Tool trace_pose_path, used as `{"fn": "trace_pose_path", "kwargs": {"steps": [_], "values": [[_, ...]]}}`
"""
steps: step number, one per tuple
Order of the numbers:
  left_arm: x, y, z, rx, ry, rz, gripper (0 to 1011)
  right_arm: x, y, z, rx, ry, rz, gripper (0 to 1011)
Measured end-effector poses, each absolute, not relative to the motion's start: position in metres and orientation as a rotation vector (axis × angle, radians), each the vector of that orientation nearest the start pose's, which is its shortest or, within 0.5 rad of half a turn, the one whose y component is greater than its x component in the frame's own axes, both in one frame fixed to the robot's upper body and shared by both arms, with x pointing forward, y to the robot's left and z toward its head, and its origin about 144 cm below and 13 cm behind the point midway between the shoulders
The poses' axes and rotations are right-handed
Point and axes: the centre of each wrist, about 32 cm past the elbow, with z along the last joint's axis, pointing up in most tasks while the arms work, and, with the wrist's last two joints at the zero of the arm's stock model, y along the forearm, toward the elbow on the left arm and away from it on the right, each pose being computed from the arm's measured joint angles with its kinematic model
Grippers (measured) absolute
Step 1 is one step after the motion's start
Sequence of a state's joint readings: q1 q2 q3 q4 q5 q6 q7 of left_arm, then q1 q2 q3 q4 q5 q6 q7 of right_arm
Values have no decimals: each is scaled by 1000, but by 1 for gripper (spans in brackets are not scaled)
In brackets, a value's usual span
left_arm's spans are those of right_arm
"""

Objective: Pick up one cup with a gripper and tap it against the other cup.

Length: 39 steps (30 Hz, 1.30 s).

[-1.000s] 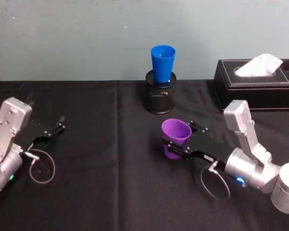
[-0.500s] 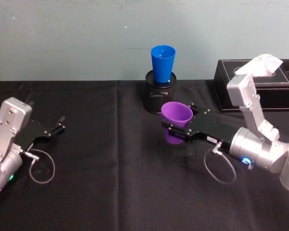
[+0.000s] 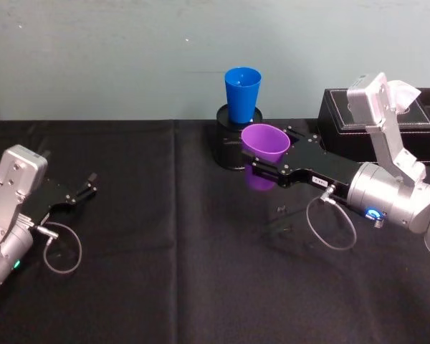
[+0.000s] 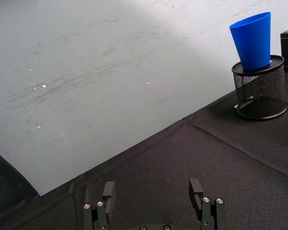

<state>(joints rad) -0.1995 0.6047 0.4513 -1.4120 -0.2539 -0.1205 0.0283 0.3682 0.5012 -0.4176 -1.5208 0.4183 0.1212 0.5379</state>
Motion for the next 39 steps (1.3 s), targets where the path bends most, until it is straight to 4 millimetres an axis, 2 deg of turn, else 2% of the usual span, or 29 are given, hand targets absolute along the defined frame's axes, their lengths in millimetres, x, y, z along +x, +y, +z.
{"fn": "trace_pose_path", "kwargs": {"steps": [11,39], "values": [[489,310,1140,304,-285,1248,1000,533,-260,1236,-150,-103,-719,733],[489,310,1140,304,-285,1248,1000,533,-260,1236,-149,-102,-721,733]]}}
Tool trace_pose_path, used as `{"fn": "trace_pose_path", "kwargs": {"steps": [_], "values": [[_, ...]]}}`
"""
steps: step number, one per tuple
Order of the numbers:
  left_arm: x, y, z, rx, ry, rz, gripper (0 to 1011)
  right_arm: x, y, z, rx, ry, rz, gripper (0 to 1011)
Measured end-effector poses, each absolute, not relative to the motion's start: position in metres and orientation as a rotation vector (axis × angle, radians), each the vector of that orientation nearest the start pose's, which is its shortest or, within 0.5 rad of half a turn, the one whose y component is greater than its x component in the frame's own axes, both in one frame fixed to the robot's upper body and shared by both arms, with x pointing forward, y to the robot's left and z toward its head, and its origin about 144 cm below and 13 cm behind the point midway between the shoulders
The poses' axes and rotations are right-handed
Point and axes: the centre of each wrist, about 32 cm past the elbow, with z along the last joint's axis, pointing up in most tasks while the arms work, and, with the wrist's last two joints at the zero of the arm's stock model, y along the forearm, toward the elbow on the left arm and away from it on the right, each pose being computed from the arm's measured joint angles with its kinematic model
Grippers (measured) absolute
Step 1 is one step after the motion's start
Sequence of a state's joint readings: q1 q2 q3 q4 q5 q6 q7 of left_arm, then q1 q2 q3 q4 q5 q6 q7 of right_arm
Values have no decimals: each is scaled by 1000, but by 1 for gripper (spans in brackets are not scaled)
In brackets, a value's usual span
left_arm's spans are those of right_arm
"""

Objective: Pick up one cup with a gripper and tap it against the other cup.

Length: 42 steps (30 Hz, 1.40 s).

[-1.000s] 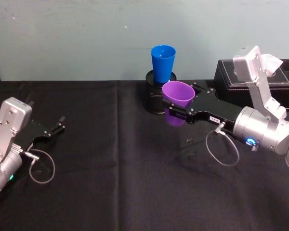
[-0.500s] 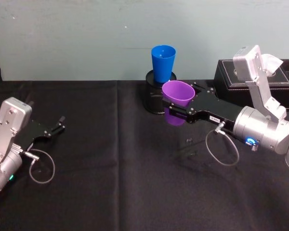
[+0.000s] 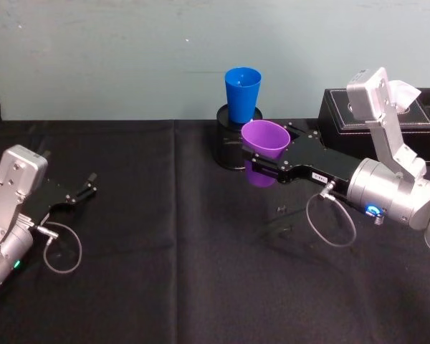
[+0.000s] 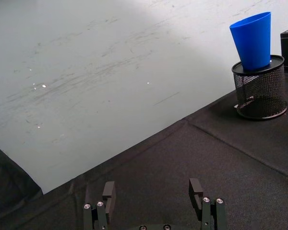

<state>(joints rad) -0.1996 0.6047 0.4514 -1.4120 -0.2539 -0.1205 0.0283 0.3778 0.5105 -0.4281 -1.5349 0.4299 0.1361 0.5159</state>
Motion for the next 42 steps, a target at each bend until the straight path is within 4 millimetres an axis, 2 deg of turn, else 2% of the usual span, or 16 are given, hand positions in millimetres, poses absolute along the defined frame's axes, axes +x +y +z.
{"fn": "trace_pose_path", "kwargs": {"steps": [42], "values": [[489,310,1140,304,-285,1248,1000,533,-260,1236,-149,-103,-721,733]]}}
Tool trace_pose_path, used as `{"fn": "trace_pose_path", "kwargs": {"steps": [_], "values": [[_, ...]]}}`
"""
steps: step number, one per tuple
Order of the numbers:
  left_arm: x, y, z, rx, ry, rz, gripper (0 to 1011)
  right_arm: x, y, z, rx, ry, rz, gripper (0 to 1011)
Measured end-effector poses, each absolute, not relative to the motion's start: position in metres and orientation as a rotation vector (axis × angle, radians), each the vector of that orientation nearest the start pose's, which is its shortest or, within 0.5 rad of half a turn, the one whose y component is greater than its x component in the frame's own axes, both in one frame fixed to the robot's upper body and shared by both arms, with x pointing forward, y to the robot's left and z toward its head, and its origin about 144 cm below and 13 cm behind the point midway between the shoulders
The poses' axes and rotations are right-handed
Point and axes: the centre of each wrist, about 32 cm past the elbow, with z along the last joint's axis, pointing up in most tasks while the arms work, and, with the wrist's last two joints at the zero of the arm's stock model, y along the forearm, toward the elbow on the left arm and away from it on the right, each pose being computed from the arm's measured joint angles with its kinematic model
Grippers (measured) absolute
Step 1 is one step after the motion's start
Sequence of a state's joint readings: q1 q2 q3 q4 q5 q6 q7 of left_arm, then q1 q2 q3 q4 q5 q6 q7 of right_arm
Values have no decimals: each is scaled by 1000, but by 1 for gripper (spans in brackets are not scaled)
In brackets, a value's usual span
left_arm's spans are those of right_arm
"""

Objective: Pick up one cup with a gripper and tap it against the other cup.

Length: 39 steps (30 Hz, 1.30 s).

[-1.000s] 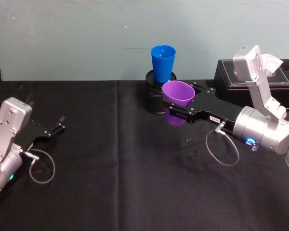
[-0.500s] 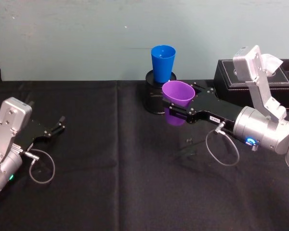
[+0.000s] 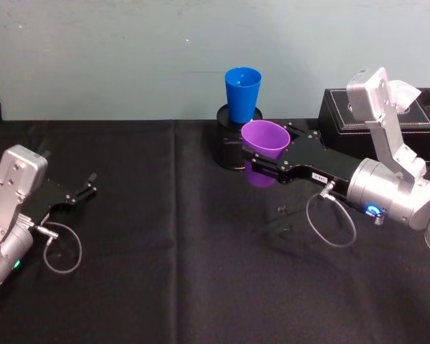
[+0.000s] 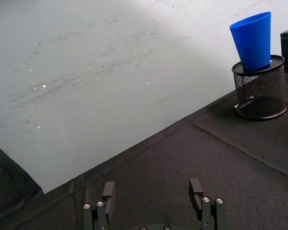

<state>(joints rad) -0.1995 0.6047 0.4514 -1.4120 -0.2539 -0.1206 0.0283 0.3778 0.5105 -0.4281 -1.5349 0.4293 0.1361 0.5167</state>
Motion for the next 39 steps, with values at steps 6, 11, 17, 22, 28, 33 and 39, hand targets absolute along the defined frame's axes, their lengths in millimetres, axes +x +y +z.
{"fn": "trace_pose_path", "kwargs": {"steps": [6,11,17,22,28,33,39], "values": [[489,310,1140,304,-285,1248,1000,533,-260,1236,-149,-103,-720,733],[489,310,1140,304,-285,1248,1000,533,-260,1236,-149,-103,-721,733],[489,310,1140,304,-285,1248,1000,533,-260,1236,-149,-103,-721,733],[489,310,1140,304,-285,1248,1000,533,-260,1236,-149,-103,-721,733],[489,310,1140,305,-285,1248,1000,533,-260,1236,-149,-103,-721,733],[489,310,1140,304,-285,1248,1000,533,-260,1236,-149,-103,-721,733],[489,310,1140,304,-285,1248,1000,533,-260,1236,-149,-103,-721,733]]}}
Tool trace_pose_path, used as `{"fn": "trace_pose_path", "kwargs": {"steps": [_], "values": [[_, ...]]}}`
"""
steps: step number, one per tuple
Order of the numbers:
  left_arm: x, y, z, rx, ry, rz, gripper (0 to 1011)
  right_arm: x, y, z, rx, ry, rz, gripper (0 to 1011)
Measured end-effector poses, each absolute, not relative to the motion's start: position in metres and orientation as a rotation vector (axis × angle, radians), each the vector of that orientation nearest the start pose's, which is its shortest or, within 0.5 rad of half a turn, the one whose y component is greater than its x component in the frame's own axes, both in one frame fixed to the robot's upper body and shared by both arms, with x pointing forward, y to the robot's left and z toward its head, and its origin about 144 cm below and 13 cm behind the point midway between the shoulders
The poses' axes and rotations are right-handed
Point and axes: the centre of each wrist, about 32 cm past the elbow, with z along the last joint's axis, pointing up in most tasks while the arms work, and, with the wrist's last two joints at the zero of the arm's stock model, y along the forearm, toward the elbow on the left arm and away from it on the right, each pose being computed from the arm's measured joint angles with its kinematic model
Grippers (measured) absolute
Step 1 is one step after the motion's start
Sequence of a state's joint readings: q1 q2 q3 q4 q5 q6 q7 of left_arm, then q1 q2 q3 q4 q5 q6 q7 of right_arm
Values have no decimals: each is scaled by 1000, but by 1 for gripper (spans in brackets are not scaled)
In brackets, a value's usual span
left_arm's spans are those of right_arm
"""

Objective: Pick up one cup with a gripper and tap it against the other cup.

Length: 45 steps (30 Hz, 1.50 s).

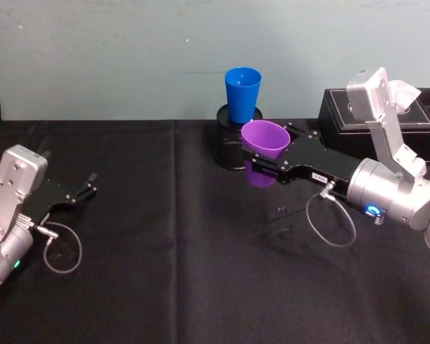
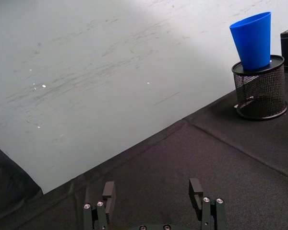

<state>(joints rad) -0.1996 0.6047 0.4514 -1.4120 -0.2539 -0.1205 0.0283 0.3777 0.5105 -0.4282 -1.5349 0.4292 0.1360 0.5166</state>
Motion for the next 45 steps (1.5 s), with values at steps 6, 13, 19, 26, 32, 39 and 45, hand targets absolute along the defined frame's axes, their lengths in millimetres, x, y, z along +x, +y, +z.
{"fn": "trace_pose_path", "kwargs": {"steps": [6,13,19,26,32,39,45], "values": [[489,310,1140,304,-285,1248,1000,533,-260,1236,-149,-103,-721,733],[489,310,1140,304,-285,1248,1000,533,-260,1236,-149,-103,-721,733],[489,310,1140,304,-285,1248,1000,533,-260,1236,-149,-103,-721,733],[489,310,1140,304,-285,1248,1000,533,-260,1236,-149,-103,-721,733],[489,310,1140,304,-285,1248,1000,533,-260,1236,-149,-103,-721,733],[489,310,1140,304,-285,1248,1000,533,-259,1235,-152,-103,-717,733],[489,310,1140,304,-285,1248,1000,535,-257,1232,-159,-98,-714,733]]}}
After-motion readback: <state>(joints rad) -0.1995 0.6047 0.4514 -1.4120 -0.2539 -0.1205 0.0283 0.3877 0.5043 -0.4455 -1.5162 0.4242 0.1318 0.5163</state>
